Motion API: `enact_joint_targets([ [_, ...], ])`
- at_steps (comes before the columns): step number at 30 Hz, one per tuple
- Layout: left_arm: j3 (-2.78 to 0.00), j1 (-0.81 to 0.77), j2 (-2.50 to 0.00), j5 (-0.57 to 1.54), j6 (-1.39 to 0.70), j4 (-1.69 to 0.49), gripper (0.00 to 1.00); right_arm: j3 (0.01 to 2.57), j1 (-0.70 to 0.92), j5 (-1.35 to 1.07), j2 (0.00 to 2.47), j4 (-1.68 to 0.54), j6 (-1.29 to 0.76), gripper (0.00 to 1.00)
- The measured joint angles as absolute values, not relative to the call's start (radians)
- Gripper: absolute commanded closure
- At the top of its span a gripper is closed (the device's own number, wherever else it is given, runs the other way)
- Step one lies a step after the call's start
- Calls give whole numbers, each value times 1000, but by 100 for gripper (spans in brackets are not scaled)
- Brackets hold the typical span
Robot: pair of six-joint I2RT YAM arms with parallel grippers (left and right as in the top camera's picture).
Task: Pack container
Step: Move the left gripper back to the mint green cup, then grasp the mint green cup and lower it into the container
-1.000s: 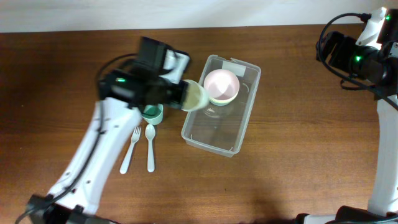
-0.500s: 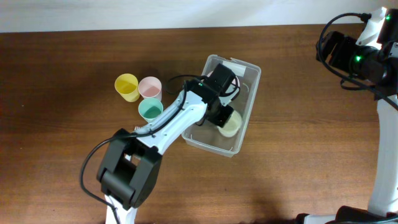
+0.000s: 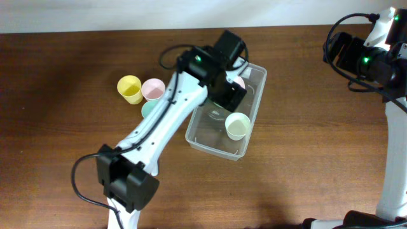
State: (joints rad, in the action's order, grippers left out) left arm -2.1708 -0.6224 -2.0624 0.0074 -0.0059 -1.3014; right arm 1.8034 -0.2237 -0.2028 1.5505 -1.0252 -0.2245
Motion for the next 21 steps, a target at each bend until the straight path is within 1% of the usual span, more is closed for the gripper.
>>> enact_joint_targets([
  [1,-2202,-606,-2062,-7,-4,-1334,6,1803,-224,-203,1551,-1026,-224,1],
  [3,-2239,-521,-2061,-42,-8,-1390,6,1803,-224,-203,1551,-1026,-224,1],
  [8,-2220,-300,-2061,-65,-74,-1472,7,1803,-224,-203,1551,-1026,-224,1],
  [10,-2204,-235,-2061,-58,-88,-1492,16,1803,-224,-203,1551,-1026,-224,1],
  [12,-2173,-175,-2061,-21,-101,-1523,17,1803,-224,-203,1551,-1026,-224,1],
  [13,-2142,-144,-2061,-5,-103,-1526,22,1803,-224,-203,1551,-1026,-224,1],
  [15,-2083,-105,-2063,10,-106,-1517,28,1803,-224,-203,1551,-1026,-225,1],
  [16,-2049,-92,-2063,16,-109,-1505,33,1803,-224,-203,1551,-1027,-225,1],
  [20,-1884,-87,-2063,38,-113,-1421,40,1803,-224,-203,1551,-1026,-225,1],
  [21,-1827,-93,-2065,43,-113,-1397,41,1803,-224,-203,1551,-1025,-224,1],
])
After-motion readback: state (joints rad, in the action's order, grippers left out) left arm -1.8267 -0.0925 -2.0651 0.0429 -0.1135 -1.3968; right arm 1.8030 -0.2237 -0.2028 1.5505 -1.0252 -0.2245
